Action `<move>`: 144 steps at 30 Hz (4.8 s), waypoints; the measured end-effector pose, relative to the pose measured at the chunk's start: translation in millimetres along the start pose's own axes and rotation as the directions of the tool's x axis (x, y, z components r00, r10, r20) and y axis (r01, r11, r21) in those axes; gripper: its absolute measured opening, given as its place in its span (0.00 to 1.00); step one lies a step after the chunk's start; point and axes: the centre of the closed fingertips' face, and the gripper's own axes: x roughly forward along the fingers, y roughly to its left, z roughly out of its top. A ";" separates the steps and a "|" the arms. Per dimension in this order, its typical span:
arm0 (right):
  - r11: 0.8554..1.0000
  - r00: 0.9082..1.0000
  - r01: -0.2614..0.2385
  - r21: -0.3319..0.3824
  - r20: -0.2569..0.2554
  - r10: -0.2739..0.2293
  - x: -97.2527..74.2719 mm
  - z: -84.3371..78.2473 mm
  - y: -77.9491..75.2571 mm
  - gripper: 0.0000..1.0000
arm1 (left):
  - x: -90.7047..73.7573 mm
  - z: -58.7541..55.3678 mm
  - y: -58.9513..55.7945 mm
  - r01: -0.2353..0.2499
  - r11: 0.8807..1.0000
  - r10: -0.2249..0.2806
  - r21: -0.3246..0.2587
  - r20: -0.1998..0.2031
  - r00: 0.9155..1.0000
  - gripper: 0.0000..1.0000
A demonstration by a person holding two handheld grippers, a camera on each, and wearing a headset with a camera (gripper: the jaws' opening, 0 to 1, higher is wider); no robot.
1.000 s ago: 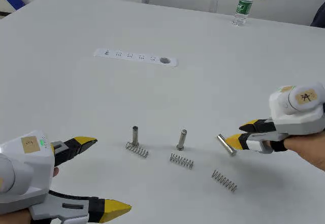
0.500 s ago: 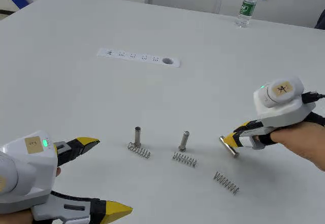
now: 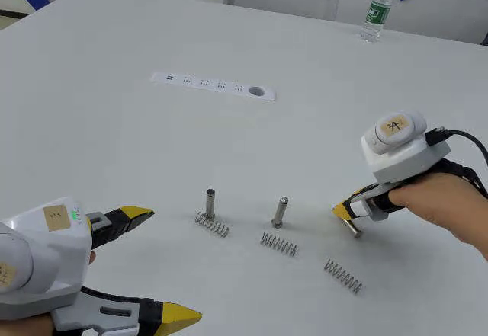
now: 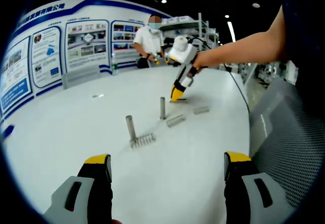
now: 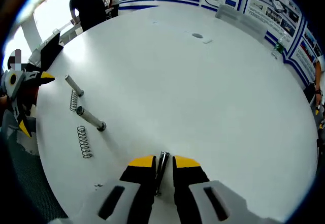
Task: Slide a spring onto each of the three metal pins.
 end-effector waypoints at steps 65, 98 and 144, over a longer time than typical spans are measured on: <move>0.994 0.997 0.071 0.085 0.003 -0.071 -29.1 5.5 2.9 0.09 | 2.7 8.4 -1.1 0.013 1.000 -0.013 0.028 0.005 1.000 0.92; 0.992 0.994 0.060 0.110 0.090 -0.070 -43.3 0.6 15.4 0.09 | 2.3 11.3 -3.6 0.014 0.999 -0.014 0.036 0.008 1.000 0.92; 0.995 0.987 0.074 0.069 0.137 -0.083 -56.3 4.1 19.2 0.16 | 2.4 10.5 -2.7 0.013 0.999 -0.013 0.038 0.006 1.000 0.92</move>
